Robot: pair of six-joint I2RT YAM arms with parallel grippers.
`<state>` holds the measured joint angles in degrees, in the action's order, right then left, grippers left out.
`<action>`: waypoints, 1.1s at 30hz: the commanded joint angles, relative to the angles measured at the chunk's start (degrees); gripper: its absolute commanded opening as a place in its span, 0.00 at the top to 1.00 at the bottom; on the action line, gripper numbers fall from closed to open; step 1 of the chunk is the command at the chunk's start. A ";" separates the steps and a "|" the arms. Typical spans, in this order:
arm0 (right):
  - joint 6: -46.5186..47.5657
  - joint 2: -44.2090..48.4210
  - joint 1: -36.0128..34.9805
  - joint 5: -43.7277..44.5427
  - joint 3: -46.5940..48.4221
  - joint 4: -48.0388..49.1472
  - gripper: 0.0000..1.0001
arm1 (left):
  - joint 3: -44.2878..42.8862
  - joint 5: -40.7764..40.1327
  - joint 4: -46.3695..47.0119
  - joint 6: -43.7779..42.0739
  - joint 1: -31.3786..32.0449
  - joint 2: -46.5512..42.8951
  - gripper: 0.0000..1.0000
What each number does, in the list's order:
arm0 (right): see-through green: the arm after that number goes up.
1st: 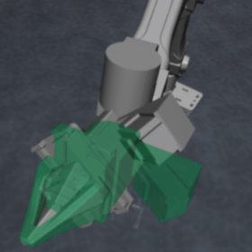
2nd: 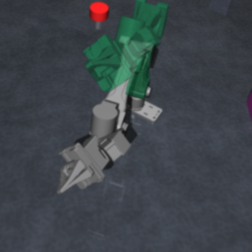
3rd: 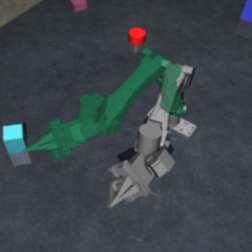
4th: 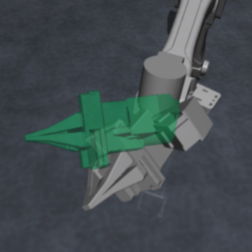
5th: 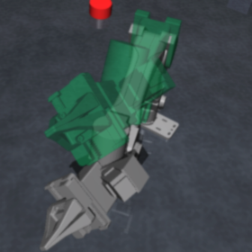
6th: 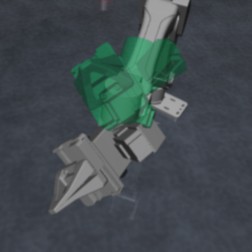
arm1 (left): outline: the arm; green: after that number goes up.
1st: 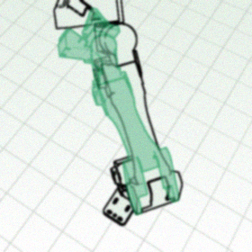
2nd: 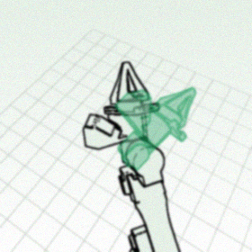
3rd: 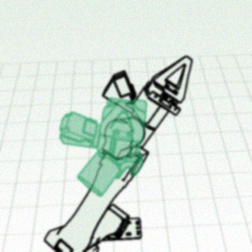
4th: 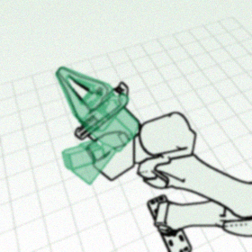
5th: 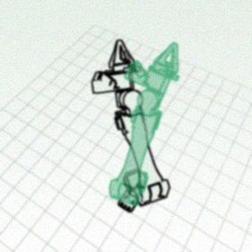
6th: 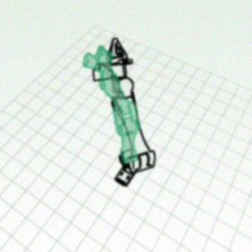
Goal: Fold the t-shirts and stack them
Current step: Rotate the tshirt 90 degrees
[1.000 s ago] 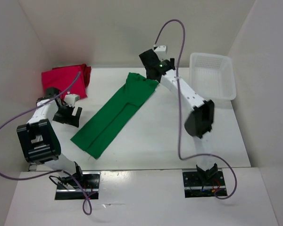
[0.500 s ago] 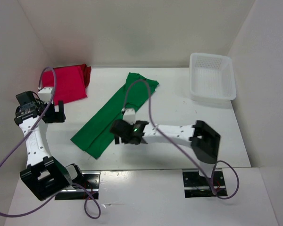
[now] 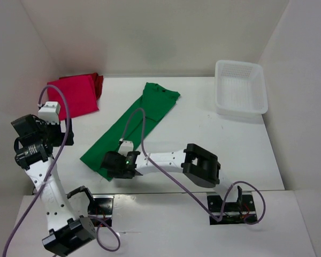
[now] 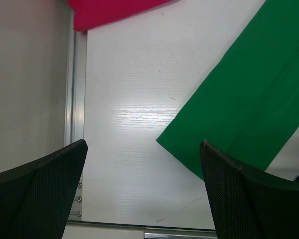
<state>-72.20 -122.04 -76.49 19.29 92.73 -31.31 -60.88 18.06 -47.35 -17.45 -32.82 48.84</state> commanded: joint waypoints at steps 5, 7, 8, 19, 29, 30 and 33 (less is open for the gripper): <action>-3.56 -10.76 -1.38 -1.97 13.70 -3.67 0.31 | -1.52 1.97 -0.81 1.81 -0.32 2.75 0.00; -4.78 -11.37 -1.38 -2.50 13.01 -3.67 0.31 | -1.52 1.97 -0.81 1.28 -0.32 2.75 0.00; -5.31 -11.38 -1.38 -3.02 12.40 -2.80 0.31 | -1.52 1.97 -0.81 1.28 -0.32 2.75 0.00; -6.10 -12.08 1.52 -7.25 7.49 0.28 0.98 | -1.60 3.20 0.33 -1.26 -0.32 3.81 0.00; -12.60 18.83 5.21 -5.31 -31.51 4.25 1.00 | -3.89 9.80 -4.67 -13.56 2.23 9.07 0.00; -13.13 21.20 5.21 -5.31 -33.64 3.11 1.00 | -4.41 10.41 -5.37 -14.44 3.89 10.12 0.00; -17.25 30.17 4.60 -5.31 -42.08 -1.55 1.00 | -7.14 11.03 -8.01 -17.70 9.42 14.60 0.00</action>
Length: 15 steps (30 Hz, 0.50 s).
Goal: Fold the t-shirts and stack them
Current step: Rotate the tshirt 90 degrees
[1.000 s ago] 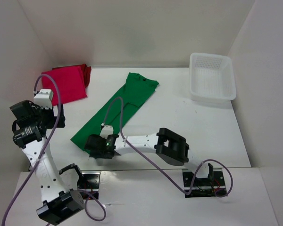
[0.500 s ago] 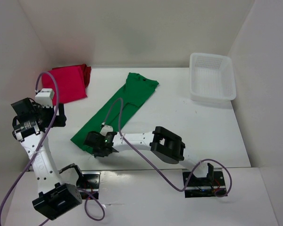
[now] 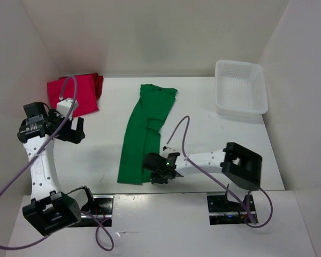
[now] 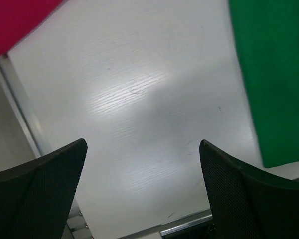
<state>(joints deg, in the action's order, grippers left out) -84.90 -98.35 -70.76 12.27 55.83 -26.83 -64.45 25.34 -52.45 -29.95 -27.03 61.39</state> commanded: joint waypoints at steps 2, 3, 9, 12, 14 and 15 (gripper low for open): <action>-6.14 12.55 -1.65 -0.66 -10.82 -8.06 1.00 | -5.25 3.75 -2.93 -6.16 9.58 2.07 0.00; -7.37 14.30 -1.66 -1.19 -12.31 -8.06 1.00 | -5.25 2.79 -1.88 -6.17 11.80 2.07 0.00; -9.76 25.91 -3.86 -1.81 -17.86 -13.95 0.81 | -8.94 -9.57 2.52 -7.21 34.52 0.67 0.00; -8.44 31.27 -3.86 -1.81 -17.17 -12.55 0.43 | -6.50 -14.25 2.52 -10.90 46.57 0.06 0.00; -6.25 33.38 -3.86 -0.76 -15.41 -15.86 0.36 | -2.11 -18.47 3.22 -19.14 52.66 -3.35 0.00; -5.72 33.39 -3.86 0.37 -13.84 -16.93 0.33 | 3.74 -20.40 3.75 -22.31 58.87 -5.12 0.00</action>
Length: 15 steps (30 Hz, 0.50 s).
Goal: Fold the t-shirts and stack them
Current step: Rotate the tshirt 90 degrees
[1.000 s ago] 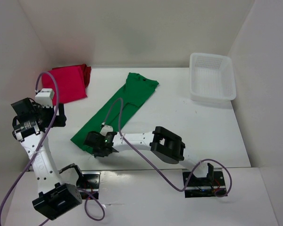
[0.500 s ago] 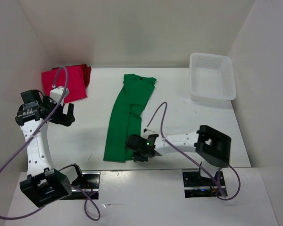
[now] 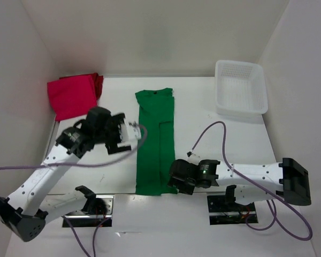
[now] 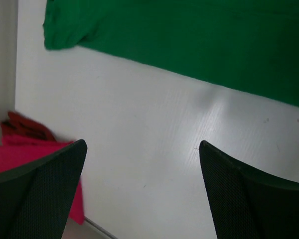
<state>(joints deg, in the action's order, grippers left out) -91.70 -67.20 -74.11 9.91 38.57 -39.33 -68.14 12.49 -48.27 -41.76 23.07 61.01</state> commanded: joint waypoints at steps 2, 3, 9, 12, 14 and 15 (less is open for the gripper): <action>2.22 2.95 -0.51 2.74 4.06 -5.93 0.33 | 13.53 -14.49 0.28 -20.14 14.87 -10.26 0.00; 2.23 2.95 -0.51 2.74 4.58 -5.93 0.32 | 18.87 -16.77 0.28 -23.08 17.60 -11.87 0.00; 2.84 -2.39 -0.51 4.15 3.70 -2.33 0.32 | 32.35 -17.43 3.87 -44.96 28.87 -22.42 0.00; 4.68 -5.12 1.59 5.29 4.50 -0.49 0.31 | 40.51 -14.34 10.11 -56.21 29.40 -24.89 0.00; 6.88 -5.74 5.19 3.63 4.50 1.44 0.31 | 41.33 -11.02 12.49 -60.27 29.40 -23.40 0.00; 8.54 -5.75 6.16 3.62 3.98 3.02 0.31 | 41.33 -9.34 12.50 -62.89 29.40 -22.44 0.00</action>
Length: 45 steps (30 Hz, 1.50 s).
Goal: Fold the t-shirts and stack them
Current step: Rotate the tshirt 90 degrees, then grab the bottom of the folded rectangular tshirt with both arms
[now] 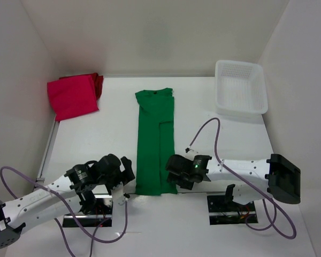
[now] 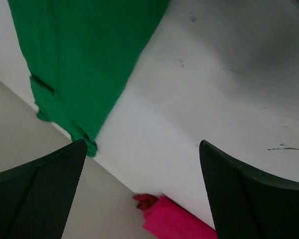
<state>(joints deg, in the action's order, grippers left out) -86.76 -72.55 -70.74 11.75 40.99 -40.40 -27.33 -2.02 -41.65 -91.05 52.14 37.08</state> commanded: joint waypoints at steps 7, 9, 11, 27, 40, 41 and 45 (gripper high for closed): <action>9.24 0.21 7.37 -2.43 -0.21 7.09 0.31 | -8.49 13.35 6.15 -7.32 5.60 21.43 0.00; 10.81 0.22 8.68 -3.74 -0.21 6.48 0.31 | -11.07 14.85 5.09 -3.90 8.14 27.85 0.00; 11.35 0.22 9.39 -5.23 -0.21 5.77 0.31 | -9.34 14.85 5.09 -4.92 8.68 28.84 0.00; 14.43 1.36 9.92 -10.69 -5.39 9.81 0.31 | -5.80 21.09 2.90 -5.46 14.75 31.39 0.26; 15.75 2.67 9.92 -14.82 -8.73 11.21 0.33 | -2.47 21.36 11.93 -2.91 15.27 33.94 0.48; 15.75 3.29 9.92 -15.61 -9.26 11.74 0.33 | -1.16 20.57 11.94 -3.61 15.27 33.94 0.54; 15.75 4.43 9.92 -16.93 -10.40 10.53 0.34 | -1.14 19.95 13.87 -0.64 15.27 33.94 0.92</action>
<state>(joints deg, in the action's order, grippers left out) -71.44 -70.11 -61.19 -3.97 31.70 -30.63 -30.15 16.43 -27.31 -93.78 67.11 69.80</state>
